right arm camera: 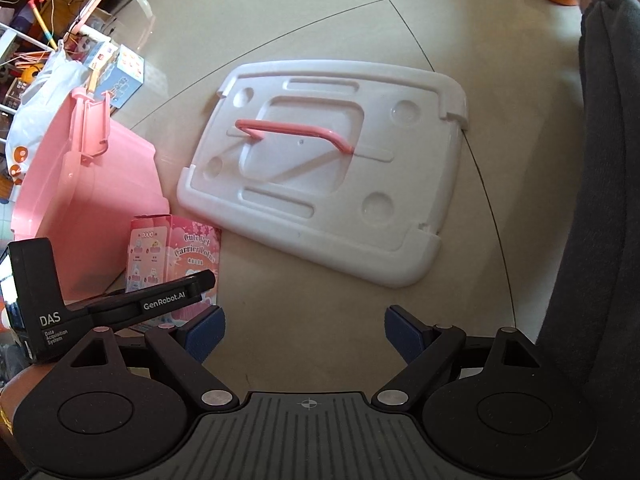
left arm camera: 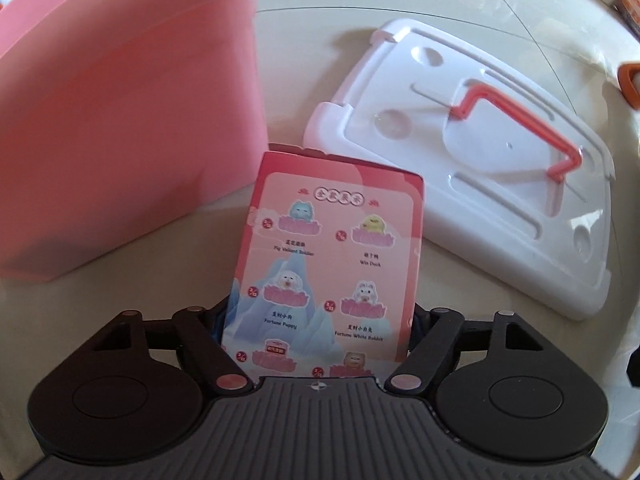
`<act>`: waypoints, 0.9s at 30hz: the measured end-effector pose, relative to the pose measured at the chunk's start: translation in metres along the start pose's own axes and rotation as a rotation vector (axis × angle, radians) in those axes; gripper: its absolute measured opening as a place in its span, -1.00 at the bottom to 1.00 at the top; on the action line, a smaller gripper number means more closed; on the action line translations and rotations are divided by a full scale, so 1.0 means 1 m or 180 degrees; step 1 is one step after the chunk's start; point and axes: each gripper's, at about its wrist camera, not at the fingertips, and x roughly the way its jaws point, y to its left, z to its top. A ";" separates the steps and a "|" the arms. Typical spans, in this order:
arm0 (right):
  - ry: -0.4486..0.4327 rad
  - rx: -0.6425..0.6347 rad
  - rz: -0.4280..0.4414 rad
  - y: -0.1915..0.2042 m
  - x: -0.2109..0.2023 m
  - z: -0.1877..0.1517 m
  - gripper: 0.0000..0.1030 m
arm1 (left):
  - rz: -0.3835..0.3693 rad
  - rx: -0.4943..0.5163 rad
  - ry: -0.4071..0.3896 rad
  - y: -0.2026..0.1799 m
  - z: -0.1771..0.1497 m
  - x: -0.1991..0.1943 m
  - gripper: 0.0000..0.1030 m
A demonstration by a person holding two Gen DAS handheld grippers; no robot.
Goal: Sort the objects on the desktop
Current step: 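Lift the tall pink-red box with the left tool and carry it over the bin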
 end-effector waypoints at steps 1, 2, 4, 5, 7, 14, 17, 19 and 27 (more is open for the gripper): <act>0.0013 -0.0004 -0.0007 0.000 0.001 0.000 0.64 | 0.0008 0.0056 -0.0017 -0.002 -0.002 -0.001 0.43; 0.0029 -0.0007 -0.0014 0.001 0.002 0.000 0.65 | 0.0016 0.0095 -0.0030 -0.003 -0.004 -0.002 0.42; 0.0055 -0.0019 -0.0023 0.002 0.003 -0.001 0.66 | 0.0007 0.0123 -0.0003 -0.004 -0.007 -0.004 0.40; 0.0066 -0.0027 -0.0026 0.002 0.003 -0.001 0.66 | 0.0001 0.0137 0.0018 -0.005 -0.009 -0.006 0.40; 0.0080 -0.0046 -0.0035 0.004 0.004 -0.002 0.66 | 0.0067 0.0209 0.0031 -0.008 -0.013 -0.009 0.39; 0.0087 -0.0051 -0.0085 0.005 0.003 -0.004 0.66 | 0.0176 0.0294 -0.0033 -0.006 -0.028 -0.041 0.39; 0.0091 -0.0076 -0.0131 0.006 0.003 -0.005 0.66 | 0.0200 0.0288 -0.0088 -0.003 -0.032 -0.061 0.39; 0.0091 -0.0098 -0.0159 0.008 0.003 -0.007 0.66 | 0.0208 0.0254 -0.0154 0.001 -0.036 -0.076 0.40; 0.0017 -0.0211 -0.0218 0.013 -0.005 -0.013 0.66 | 0.0205 0.0066 -0.0271 0.019 -0.038 -0.135 0.40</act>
